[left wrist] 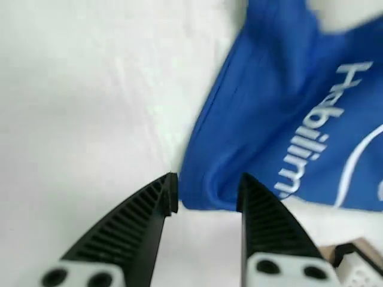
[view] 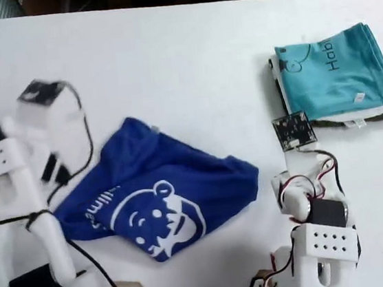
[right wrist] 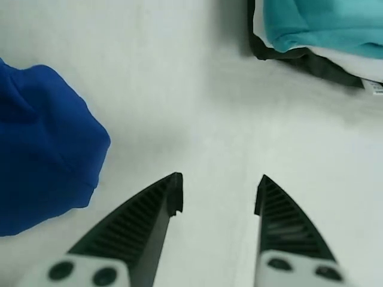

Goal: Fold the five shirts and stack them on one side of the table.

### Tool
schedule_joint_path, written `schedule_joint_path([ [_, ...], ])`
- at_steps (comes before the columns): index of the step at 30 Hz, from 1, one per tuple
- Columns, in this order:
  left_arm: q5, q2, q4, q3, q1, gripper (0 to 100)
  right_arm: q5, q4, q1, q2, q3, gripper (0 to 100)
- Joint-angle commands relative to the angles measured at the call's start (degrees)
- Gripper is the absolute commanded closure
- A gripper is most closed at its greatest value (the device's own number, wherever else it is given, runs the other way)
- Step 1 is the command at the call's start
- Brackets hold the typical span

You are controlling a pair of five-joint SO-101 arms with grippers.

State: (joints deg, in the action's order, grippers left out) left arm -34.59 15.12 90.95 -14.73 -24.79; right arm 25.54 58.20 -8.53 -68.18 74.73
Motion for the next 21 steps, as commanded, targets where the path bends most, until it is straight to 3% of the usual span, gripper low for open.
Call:
schedule_joint_path([
  [1, 6.2, 2.0, 0.4, 4.4, 9.5, 82, -0.4, -2.6, 0.3, -0.7, 0.8, 79.7],
  [7, 12.8, -0.2, -4.1, 4.9, 20.6, 82, -0.4, -3.5, -0.3, -0.7, 3.3, 79.7],
  [12, 16.6, -11.6, -9.4, 7.4, 21.2, 82, -0.4, -9.9, -5.1, -0.7, 9.7, 79.7],
  [21, 22.0, -29.7, -6.8, 29.8, 21.5, 82, -0.4, -13.0, -7.1, -1.2, 13.0, 79.7],
])
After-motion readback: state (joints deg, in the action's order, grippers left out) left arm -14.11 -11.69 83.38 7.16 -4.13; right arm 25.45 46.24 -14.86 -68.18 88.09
